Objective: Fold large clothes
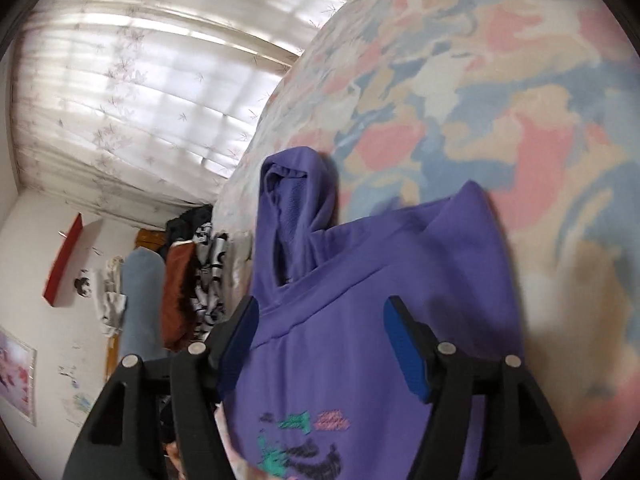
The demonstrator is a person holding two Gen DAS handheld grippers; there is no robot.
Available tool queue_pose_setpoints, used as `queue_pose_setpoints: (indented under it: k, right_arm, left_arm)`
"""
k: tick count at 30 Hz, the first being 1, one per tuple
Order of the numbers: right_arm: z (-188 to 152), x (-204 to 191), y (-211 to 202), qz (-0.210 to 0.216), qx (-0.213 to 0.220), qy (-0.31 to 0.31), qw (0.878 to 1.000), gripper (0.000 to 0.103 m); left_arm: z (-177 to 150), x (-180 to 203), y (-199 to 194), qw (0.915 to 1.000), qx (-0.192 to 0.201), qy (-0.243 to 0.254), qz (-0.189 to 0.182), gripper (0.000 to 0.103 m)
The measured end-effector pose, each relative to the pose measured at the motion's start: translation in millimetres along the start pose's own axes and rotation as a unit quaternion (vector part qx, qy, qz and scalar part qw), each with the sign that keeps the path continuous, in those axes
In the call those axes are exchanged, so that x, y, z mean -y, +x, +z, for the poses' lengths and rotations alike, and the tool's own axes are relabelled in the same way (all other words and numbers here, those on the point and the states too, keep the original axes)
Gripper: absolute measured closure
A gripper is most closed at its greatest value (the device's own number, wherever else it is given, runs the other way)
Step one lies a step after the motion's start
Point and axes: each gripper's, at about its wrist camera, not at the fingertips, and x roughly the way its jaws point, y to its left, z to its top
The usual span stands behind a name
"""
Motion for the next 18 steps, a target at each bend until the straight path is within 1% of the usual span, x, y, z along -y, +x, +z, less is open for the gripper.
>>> queue_pose_setpoints:
  k: [3,4,6,10,12,15,16,17,18]
  right_arm:
    - [5,1,9,-0.045,0.004,-0.044,0.998,0.038]
    - [6,1,13,-0.066,0.004,-0.067,0.996,0.038]
    - [9,0,20,-0.092,0.004,-0.096,0.991,0.038]
    - [15,0,42,-0.127,0.001,-0.147,0.981,0.038]
    - [19,-2,56,-0.144,0.0,-0.165,0.976,0.038]
    - [23,-2,80,-0.17,-0.015,-0.179,0.969,0.038]
    - [23,-2,85,-0.176,-0.019,-0.18,0.968,0.041]
    - [22,-2,92,-0.185,-0.022,-0.186,0.965,0.054]
    - [20,-3,96,-0.195,-0.024,-0.195,0.961,0.063]
  left_arm:
    - [8,15,8,0.9969,-0.003,0.074,0.025,0.065]
    - [10,21,12,0.9939,-0.005,0.104,0.036,0.064]
    - [14,33,22,0.9864,-0.012,0.152,0.061,0.063]
    - [22,50,40,0.9734,-0.012,0.207,0.098,0.063]
    - [26,54,50,0.9693,-0.016,0.22,0.108,0.063]
    - [28,59,64,0.9635,-0.018,0.238,0.122,0.063]
    - [27,62,67,0.9602,-0.012,0.247,0.13,0.066]
    - [25,65,70,0.9565,-0.007,0.257,0.137,0.073]
    - [21,64,71,0.9537,-0.004,0.264,0.144,0.076]
